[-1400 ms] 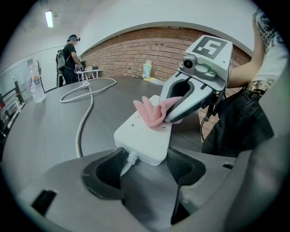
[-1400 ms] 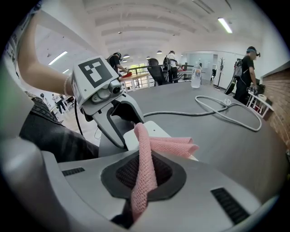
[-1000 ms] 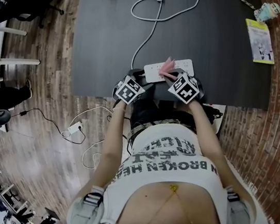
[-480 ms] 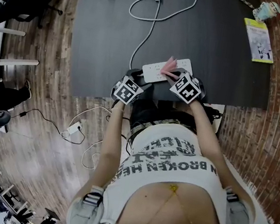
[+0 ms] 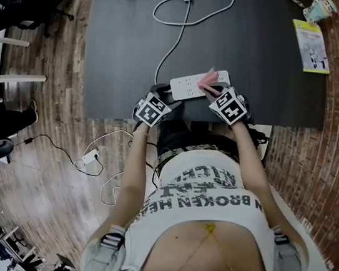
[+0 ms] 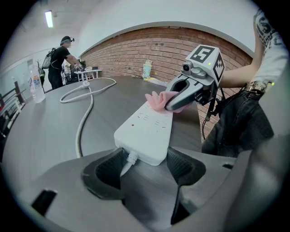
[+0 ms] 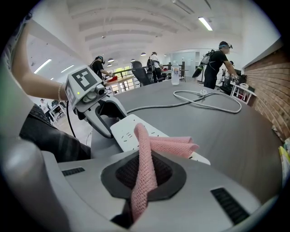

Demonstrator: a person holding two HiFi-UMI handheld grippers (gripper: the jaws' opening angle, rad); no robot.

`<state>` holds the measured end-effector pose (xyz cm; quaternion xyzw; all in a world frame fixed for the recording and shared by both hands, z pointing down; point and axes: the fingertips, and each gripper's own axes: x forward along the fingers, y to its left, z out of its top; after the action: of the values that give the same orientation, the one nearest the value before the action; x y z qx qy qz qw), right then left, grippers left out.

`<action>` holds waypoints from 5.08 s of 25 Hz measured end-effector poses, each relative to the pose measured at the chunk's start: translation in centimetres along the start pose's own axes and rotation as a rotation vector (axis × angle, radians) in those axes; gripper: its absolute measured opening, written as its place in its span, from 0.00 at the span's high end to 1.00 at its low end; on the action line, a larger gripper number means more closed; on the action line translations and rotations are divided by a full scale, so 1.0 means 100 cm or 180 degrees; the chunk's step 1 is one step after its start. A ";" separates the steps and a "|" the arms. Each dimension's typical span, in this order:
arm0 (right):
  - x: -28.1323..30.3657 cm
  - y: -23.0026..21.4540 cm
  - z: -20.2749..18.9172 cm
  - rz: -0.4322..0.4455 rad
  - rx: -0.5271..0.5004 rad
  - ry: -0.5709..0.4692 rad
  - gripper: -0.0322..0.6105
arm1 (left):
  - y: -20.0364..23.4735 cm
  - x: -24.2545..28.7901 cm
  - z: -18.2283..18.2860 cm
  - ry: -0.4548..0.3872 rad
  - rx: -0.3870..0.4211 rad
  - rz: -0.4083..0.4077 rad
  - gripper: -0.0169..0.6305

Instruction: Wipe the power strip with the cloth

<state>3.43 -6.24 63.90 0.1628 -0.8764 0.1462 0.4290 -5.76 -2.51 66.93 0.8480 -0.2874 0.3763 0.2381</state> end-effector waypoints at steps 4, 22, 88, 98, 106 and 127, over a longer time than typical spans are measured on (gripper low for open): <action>0.000 0.000 0.000 -0.0008 -0.0001 -0.0019 0.93 | 0.000 0.001 0.000 -0.0005 -0.0002 0.0003 0.53; -0.024 -0.032 -0.025 -0.0326 0.0284 -0.0043 0.92 | 0.000 0.001 0.001 -0.0019 0.0006 -0.0002 0.53; -0.040 -0.025 0.000 -0.0340 -0.0068 -0.0416 0.92 | -0.031 -0.024 0.062 -0.0484 0.0074 0.0376 0.68; -0.059 0.010 0.046 -0.0028 -0.0165 -0.0975 0.92 | -0.061 -0.046 0.111 -0.1099 -0.0209 0.0487 0.96; -0.111 0.026 0.098 -0.0047 -0.0174 -0.1573 0.93 | -0.070 -0.100 0.157 -0.1698 -0.0300 0.0842 0.96; -0.203 0.049 0.174 -0.0197 -0.0256 -0.2478 0.93 | -0.088 -0.192 0.220 -0.2456 -0.0425 0.1374 0.96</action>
<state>0.94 -5.45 36.89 0.2155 -0.9733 0.0261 0.0748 0.59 -3.89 37.10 0.8297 -0.5493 0.0541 0.0837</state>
